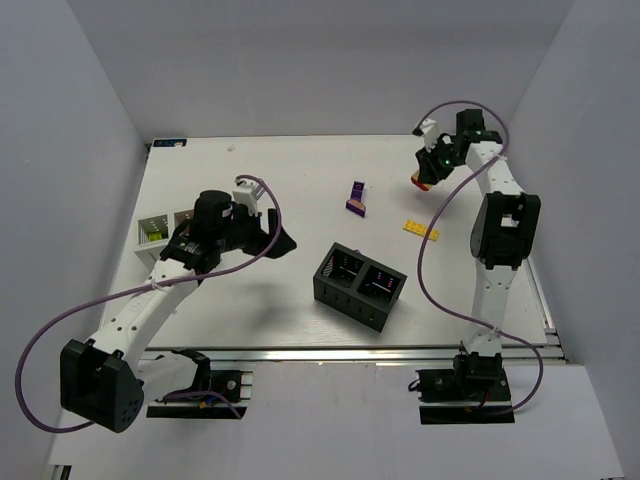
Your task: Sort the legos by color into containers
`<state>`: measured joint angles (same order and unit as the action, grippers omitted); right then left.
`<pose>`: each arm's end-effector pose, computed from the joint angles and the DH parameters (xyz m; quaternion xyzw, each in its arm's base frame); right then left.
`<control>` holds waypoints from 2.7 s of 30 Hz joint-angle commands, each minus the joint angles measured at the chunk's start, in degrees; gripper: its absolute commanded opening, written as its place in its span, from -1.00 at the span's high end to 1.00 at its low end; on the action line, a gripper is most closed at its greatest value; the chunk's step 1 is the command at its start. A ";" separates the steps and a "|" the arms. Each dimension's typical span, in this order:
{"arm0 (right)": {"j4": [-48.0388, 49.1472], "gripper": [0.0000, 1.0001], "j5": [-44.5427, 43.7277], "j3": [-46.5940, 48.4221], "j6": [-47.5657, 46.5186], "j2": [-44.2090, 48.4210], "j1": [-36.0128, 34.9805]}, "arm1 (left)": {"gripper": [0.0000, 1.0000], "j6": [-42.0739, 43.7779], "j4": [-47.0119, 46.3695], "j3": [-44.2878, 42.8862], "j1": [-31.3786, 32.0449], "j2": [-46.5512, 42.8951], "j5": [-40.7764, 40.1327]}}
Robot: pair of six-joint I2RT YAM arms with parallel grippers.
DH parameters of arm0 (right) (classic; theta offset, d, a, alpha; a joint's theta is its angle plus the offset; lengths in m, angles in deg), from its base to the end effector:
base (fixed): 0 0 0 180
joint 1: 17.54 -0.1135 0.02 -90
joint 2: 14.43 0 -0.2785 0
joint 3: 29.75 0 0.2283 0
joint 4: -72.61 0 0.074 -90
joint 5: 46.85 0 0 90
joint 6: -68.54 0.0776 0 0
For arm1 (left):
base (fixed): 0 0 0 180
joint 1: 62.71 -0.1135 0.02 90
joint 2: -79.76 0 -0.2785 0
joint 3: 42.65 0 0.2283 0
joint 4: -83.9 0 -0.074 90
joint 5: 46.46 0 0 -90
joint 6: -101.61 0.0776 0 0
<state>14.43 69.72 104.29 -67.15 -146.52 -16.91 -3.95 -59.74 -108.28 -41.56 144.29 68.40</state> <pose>0.5149 0.0290 0.2087 -0.4185 0.8346 0.0910 0.3464 0.2180 -0.1193 0.2859 0.1411 0.8614 -0.3228 0.3659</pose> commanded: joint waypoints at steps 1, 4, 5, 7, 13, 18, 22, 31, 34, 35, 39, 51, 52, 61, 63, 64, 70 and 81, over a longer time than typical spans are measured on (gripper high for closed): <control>-3.37 0.94 13.72 5.38 6.46 12.11 0.96 | -0.85 -2.28 -6.42 -4.35 0.21 -2.48 4.93; -2.25 1.00 25.70 4.08 12.53 17.91 1.13 | -0.85 -7.37 -14.31 -4.98 0.21 -3.45 8.00; -1.11 1.00 29.47 1.46 18.21 21.05 1.66 | -0.85 -8.87 -16.88 -4.81 0.21 -3.80 8.53; 6.43 1.00 41.33 -2.76 26.49 24.06 1.84 | -0.85 -12.74 -25.37 -3.41 0.21 -4.67 8.80; 106.89 1.00 55.88 -40.53 110.66 39.36 0.44 | -0.85 -18.89 -44.29 -0.50 1.26 -4.07 11.26; 139.62 1.00 54.46 -40.92 146.06 37.75 -0.53 | -0.91 -24.25 -54.86 -1.29 3.81 -0.20 11.88; 140.49 1.00 52.72 -44.09 148.41 40.95 -3.08 | -0.91 -24.44 -57.68 -3.66 6.35 1.56 10.73; 125.39 1.00 52.44 -49.37 135.53 48.94 -7.74 | -0.91 -27.07 -59.70 -6.82 11.63 8.06 8.10; 123.63 1.00 52.80 -50.77 133.68 50.52 -8.88 | -0.91 -28.13 -60.41 -7.87 13.47 9.90 7.04; 123.01 1.00 52.89 -51.12 133.06 50.79 -9.23 | -0.91 -28.30 -60.85 -8.05 13.48 10.17 6.87; 121.60 1.00 53.24 -52.09 131.65 51.32 -9.68 | -0.91 -29.27 -63.57 -8.76 15.67 10.79 6.60; 122.30 1.00 53.15 -51.83 131.47 49.56 -9.94 | -0.86 -31.38 -67.36 -11.39 18.49 14.47 11.87; 122.74 1.00 53.15 -51.57 131.73 49.22 -9.94 | -0.85 -31.12 -66.83 -11.74 19.10 14.83 11.88; 123.53 1.00 53.06 -51.57 131.74 48.60 -10.12 | -0.54 -28.48 -62.61 -13.59 20.78 16.68 9.33; 123.53 1.00 53.15 -51.48 131.74 48.60 -10.12 | -0.21 -28.04 -61.56 -13.94 21.30 16.77 8.89; 123.45 1.00 53.24 -51.48 131.56 48.60 -10.12 | -0.12 -27.78 -61.12 -14.21 21.30 16.94 8.97; 121.43 1.00 53.76 -51.65 129.28 49.03 -10.03 | 0.36 -26.20 -58.48 -14.91 21.30 16.77 7.48; 108.60 1.00 54.20 -51.57 116.37 51.84 -9.94 | 1.00 -24.00 -49.26 -17.37 21.30 16.33 0.37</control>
<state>125.73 123.09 52.01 55.66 -97.63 -26.25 -29.54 -113.20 -122.68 -20.58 162.04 75.05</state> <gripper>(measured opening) 0.427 0.465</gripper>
